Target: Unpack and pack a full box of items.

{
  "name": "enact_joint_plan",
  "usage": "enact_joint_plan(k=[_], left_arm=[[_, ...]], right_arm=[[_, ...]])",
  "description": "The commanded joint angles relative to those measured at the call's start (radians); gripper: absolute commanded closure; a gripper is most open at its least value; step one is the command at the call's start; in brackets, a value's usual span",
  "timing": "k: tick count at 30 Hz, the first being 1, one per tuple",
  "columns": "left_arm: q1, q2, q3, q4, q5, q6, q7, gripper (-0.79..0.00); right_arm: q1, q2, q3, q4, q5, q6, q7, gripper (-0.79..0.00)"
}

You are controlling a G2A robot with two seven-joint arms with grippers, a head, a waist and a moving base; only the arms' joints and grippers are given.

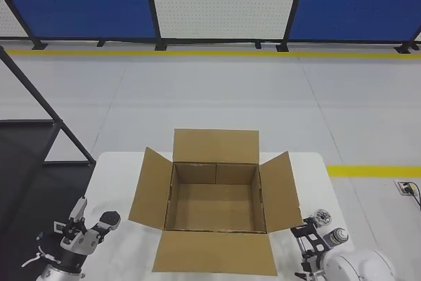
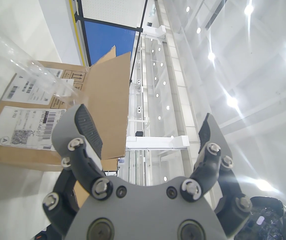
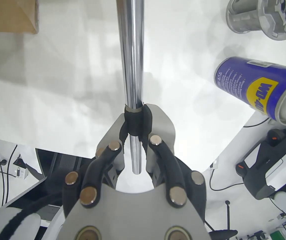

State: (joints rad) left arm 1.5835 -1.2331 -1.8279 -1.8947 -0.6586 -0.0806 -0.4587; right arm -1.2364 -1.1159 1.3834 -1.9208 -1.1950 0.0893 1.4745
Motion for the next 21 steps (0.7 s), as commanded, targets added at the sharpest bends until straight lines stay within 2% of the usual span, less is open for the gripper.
enact_joint_plan(k=[1, 20, 21], left_arm=[[0.0, 0.0, 0.0, 0.0, -0.002, -0.003, 0.002, -0.785], [-0.007, 0.001, 0.0, 0.004, -0.008, -0.01, 0.01, -0.785], [-0.007, 0.001, 0.0, 0.004, -0.011, -0.012, 0.011, -0.785]], right_arm=[[0.014, -0.003, -0.013, 0.021, 0.003, 0.016, -0.002, 0.0], [0.116, -0.018, -0.066, 0.21, 0.004, 0.061, -0.056, 0.0], [0.12, -0.019, -0.068, 0.218, 0.004, 0.061, -0.056, -0.037]])
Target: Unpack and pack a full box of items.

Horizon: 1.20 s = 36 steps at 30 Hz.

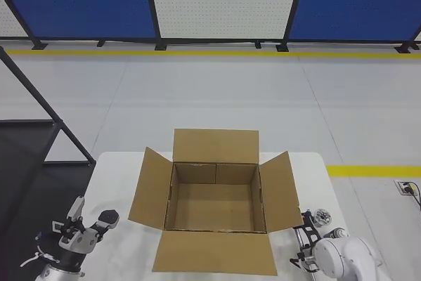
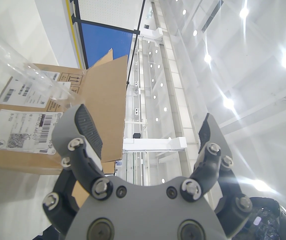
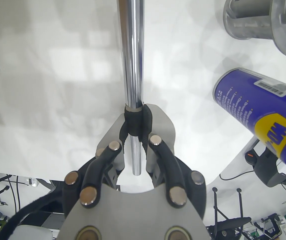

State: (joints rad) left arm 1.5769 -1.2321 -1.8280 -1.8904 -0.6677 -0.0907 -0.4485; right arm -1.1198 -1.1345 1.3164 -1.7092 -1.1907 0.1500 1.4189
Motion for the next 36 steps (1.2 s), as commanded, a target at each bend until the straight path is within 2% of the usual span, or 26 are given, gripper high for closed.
enact_joint_plan(k=[1, 3, 4, 6, 8, 11, 20, 22, 27, 28, 29, 36], left_arm=[[-0.001, 0.0, 0.0, 0.0, -0.004, -0.002, 0.0, -0.785], [-0.001, 0.0, 0.0, 0.0, -0.004, -0.002, 0.0, -0.785], [-0.001, 0.0, 0.0, 0.0, -0.006, -0.002, 0.001, -0.785], [-0.001, 0.0, 0.0, 0.001, -0.007, -0.005, 0.0, -0.785], [0.0, 0.0, 0.0, 0.001, -0.005, -0.004, 0.002, -0.785], [0.0, 0.0, 0.0, 0.001, -0.006, -0.005, 0.004, -0.785], [0.001, 0.001, -0.001, 0.0, -0.005, -0.004, 0.008, -0.785], [0.002, 0.001, -0.002, 0.0, -0.006, -0.004, 0.008, -0.785], [0.005, 0.001, -0.004, 0.0, -0.011, -0.007, 0.007, -0.785], [0.006, 0.001, -0.004, 0.001, -0.013, -0.008, 0.006, -0.785], [0.006, 0.001, -0.005, 0.001, -0.014, -0.008, 0.006, -0.785], [0.003, 0.001, 0.001, 0.003, -0.012, -0.004, -0.002, -0.785]], right_arm=[[0.008, -0.001, -0.003, 0.014, 0.002, 0.0, -0.002, -0.043], [0.014, -0.002, -0.005, 0.026, 0.003, -0.001, -0.003, -0.043], [0.016, -0.002, -0.006, 0.03, 0.005, -0.001, -0.003, -0.071], [0.018, -0.003, -0.007, 0.037, 0.005, 0.001, -0.003, -0.166], [0.021, -0.004, -0.007, 0.041, 0.005, 0.002, -0.002, -0.209], [0.018, -0.004, -0.004, 0.036, 0.014, 0.004, -0.002, -0.366], [-0.025, 0.002, 0.047, -0.04, 0.046, -0.006, -0.004, -0.406], [-0.05, 0.006, 0.071, -0.083, 0.052, -0.007, -0.002, -0.44], [-0.147, 0.017, 0.167, -0.229, 0.092, -0.026, 0.001, -0.736], [-0.171, 0.02, 0.194, -0.259, 0.107, -0.035, -0.003, -0.767], [-0.195, 0.022, 0.223, -0.287, 0.126, -0.045, -0.008, -0.785], [-0.365, 0.033, 0.458, -0.439, 0.365, -0.165, -0.107, -0.785]])
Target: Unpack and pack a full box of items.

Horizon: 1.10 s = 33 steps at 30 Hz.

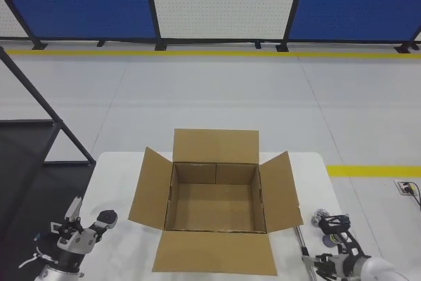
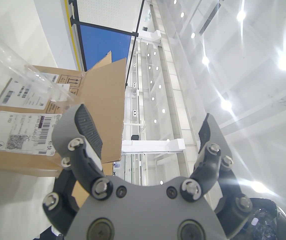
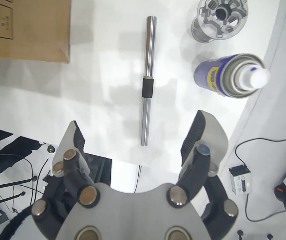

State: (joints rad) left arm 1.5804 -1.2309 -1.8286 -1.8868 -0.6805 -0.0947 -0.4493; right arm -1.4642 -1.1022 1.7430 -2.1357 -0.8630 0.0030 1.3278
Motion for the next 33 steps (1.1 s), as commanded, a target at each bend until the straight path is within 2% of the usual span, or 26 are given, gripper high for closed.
enact_joint_plan(k=[1, 6, 9, 18, 21, 25, 29, 33], left_arm=[[-0.001, 0.0, 0.003, 0.0, 0.003, -0.001, -0.003, -0.785], [0.0, 0.001, 0.008, 0.001, 0.018, 0.002, -0.004, -0.785], [0.002, 0.002, 0.008, 0.001, 0.031, 0.013, -0.002, -0.785], [0.003, 0.003, 0.007, 0.001, 0.038, 0.02, -0.003, -0.785], [0.003, 0.003, 0.007, 0.001, 0.038, 0.02, -0.003, -0.785], [0.004, 0.001, 0.005, -0.003, 0.022, 0.014, 0.01, -0.785], [0.003, 0.001, -0.002, -0.004, -0.018, 0.002, -0.002, -0.785], [0.004, 0.0, -0.005, -0.006, -0.063, -0.008, -0.031, -0.785]], right_arm=[[-0.043, 0.001, 0.064, -0.023, 0.077, -0.03, -0.037, -0.785], [-0.154, -0.001, 0.186, -0.08, 0.256, -0.148, -0.151, -0.785], [-0.207, 0.001, 0.239, -0.078, 0.356, -0.238, -0.171, -0.785], [-0.207, 0.001, 0.239, -0.078, 0.356, -0.238, -0.171, -0.785], [-0.214, 0.001, 0.228, -0.07, 0.309, -0.248, -0.217, -0.785], [-0.231, 0.005, 0.201, -0.034, 0.302, -0.363, -0.276, -0.785], [-0.234, 0.01, 0.19, 0.025, 0.309, -0.433, -0.32, -0.785], [-0.237, 0.008, 0.152, 0.07, 0.26, -0.48, -0.447, -0.785]])
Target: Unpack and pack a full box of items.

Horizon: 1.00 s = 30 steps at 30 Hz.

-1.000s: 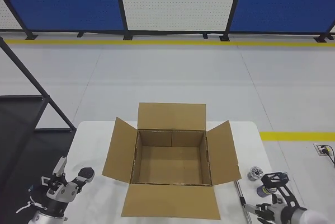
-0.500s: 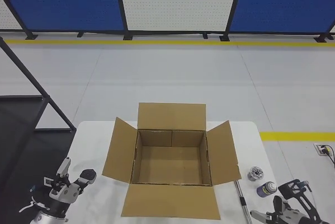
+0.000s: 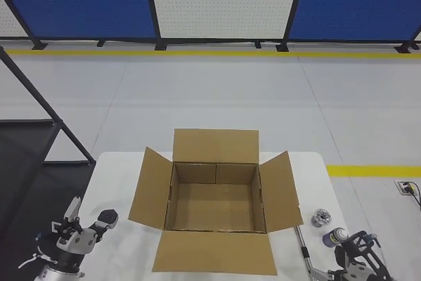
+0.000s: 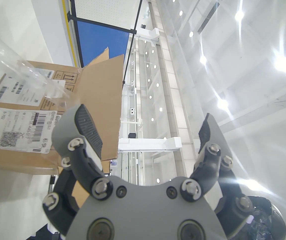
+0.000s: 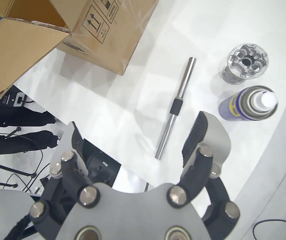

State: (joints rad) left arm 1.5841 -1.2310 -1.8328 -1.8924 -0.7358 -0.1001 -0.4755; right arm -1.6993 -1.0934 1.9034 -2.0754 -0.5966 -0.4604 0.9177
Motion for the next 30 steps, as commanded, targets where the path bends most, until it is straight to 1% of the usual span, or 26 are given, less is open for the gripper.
enact_joint_plan(k=[1, 3, 4, 5, 7, 17, 19, 22, 24, 30], left_arm=[[0.0, 0.0, -0.001, 0.0, -0.015, -0.005, -0.009, -0.785], [0.0, 0.0, -0.001, 0.001, -0.024, -0.007, -0.016, -0.785], [0.0, 0.0, -0.001, 0.002, -0.028, -0.007, -0.018, -0.785], [0.0, -0.001, -0.001, 0.003, -0.031, -0.006, -0.019, -0.785], [0.0, 0.0, -0.002, 0.004, -0.03, -0.002, -0.022, -0.785], [0.0, 0.0, -0.002, 0.004, -0.03, -0.002, -0.022, -0.785], [0.0, 0.0, 0.0, 0.002, -0.027, 0.0, -0.016, -0.785], [0.0, -0.001, 0.004, -0.001, -0.024, -0.001, -0.005, -0.785], [0.0, -0.001, 0.001, 0.001, -0.029, -0.003, -0.001, -0.785], [0.003, -0.001, -0.012, 0.008, -0.046, -0.006, 0.003, -0.785]], right_arm=[[-0.005, -0.002, -0.016, 0.026, -0.018, -0.03, -0.076, -0.785], [-0.004, -0.002, -0.041, 0.053, -0.053, -0.043, -0.123, -0.785], [0.002, -0.002, -0.062, 0.067, -0.04, -0.072, -0.139, -0.785], [0.01, -0.001, -0.071, 0.093, -0.028, -0.1, -0.146, -0.785], [0.026, 0.002, -0.076, 0.119, -0.032, -0.122, -0.142, -0.785], [0.026, 0.002, -0.077, 0.118, -0.037, -0.118, -0.143, -0.785], [0.035, 0.003, -0.103, 0.092, -0.104, -0.071, -0.129, -0.785], [0.07, 0.003, -0.154, 0.082, -0.203, 0.038, -0.103, -0.785], [0.103, 0.004, -0.198, 0.084, -0.245, 0.062, -0.072, -0.785], [0.233, 0.008, -0.289, 0.154, -0.359, 0.141, 0.037, -0.785]])
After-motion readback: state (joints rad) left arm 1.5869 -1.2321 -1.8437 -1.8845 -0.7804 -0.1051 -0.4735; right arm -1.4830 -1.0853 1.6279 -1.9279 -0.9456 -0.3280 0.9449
